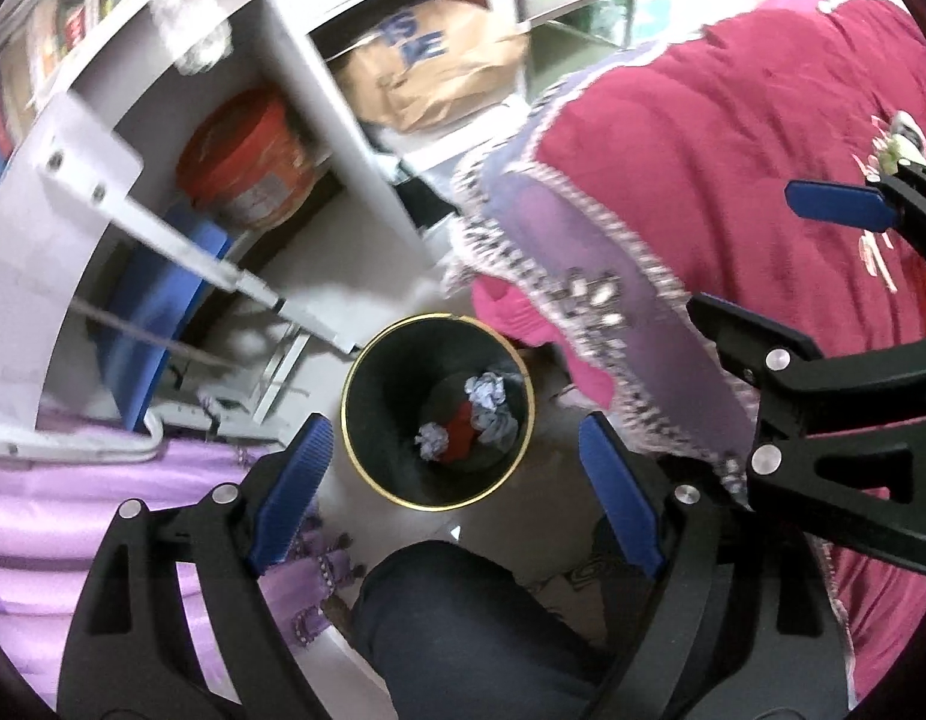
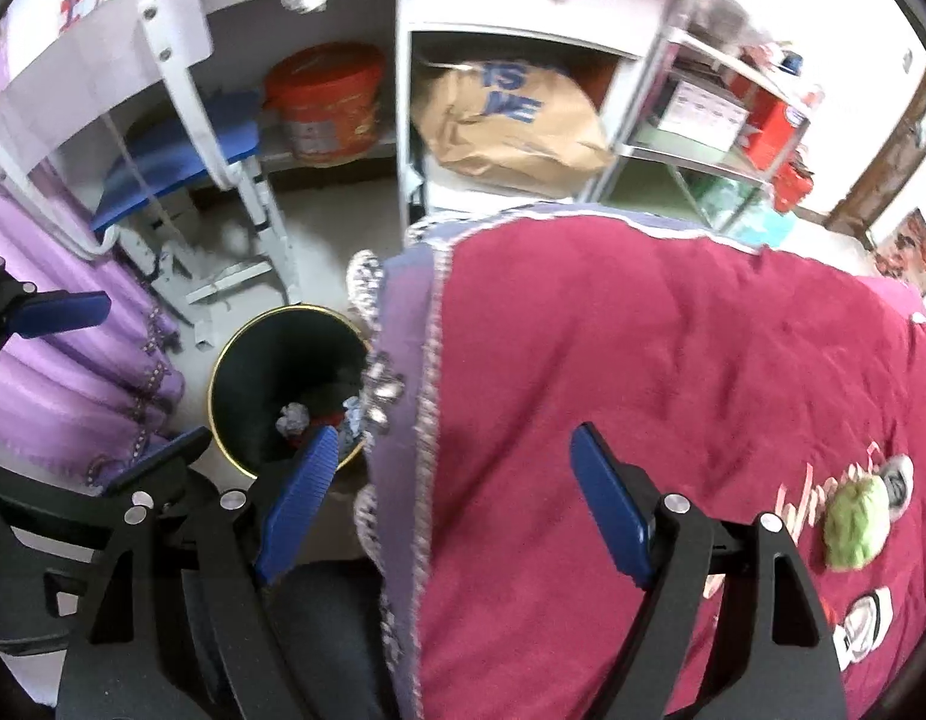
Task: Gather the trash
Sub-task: 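Move both tools back over the remaining items on the bedspread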
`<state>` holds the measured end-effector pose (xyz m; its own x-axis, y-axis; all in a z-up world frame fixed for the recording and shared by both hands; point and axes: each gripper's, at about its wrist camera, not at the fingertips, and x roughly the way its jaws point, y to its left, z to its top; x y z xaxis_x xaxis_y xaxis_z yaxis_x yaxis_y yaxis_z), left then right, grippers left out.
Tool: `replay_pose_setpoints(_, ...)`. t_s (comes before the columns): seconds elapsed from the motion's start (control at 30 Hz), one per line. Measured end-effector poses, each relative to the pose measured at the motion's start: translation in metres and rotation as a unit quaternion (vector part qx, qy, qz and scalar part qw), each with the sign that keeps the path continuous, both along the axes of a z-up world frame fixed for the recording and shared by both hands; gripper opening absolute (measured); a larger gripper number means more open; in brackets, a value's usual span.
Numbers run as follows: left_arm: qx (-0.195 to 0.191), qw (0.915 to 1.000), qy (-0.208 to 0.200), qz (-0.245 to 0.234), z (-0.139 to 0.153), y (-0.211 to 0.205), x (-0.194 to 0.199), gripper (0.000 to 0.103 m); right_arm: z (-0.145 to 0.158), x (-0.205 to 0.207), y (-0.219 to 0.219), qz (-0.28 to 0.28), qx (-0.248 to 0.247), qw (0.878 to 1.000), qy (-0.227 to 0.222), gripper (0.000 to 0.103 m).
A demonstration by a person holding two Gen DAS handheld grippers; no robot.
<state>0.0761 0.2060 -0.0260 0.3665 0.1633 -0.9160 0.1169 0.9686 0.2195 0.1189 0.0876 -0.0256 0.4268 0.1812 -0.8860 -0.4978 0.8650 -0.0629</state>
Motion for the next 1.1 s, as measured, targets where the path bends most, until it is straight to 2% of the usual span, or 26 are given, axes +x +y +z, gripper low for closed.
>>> replay_pose_setpoints(0.27, 0.001, 0.9977, 0.007, -0.068, 0.01, -0.054, 0.0, 0.085, 0.018, -0.012, -0.058, -0.059, 0.012, 0.998, -0.013, 0.079)
replay_pose_setpoints(0.53, 0.0, 0.9885, 0.015, -0.151, 0.015, -0.12, -0.001, 0.085, 0.029, -0.033, -0.127, -0.131, 0.008, 0.991, -0.025, 0.079)
replay_pose_setpoints(0.77, -0.01, 0.9745, 0.019, -0.223, 0.02, -0.182, -0.01, 0.085, 0.033, -0.05, -0.179, -0.191, 0.003, 0.981, -0.028, 0.079)
replay_pose_setpoints(0.87, -0.002, 0.9672, 0.017, -0.253, 0.021, -0.207, -0.015, 0.085, 0.034, -0.058, -0.201, -0.217, 0.0, 0.976, -0.031, 0.079)
replay_pose_setpoints(1.1, 0.001, 0.9489, 0.024, -0.315, 0.02, -0.262, -0.021, 0.089, 0.034, -0.08, -0.257, -0.29, -0.011, 0.956, -0.03, 0.081)
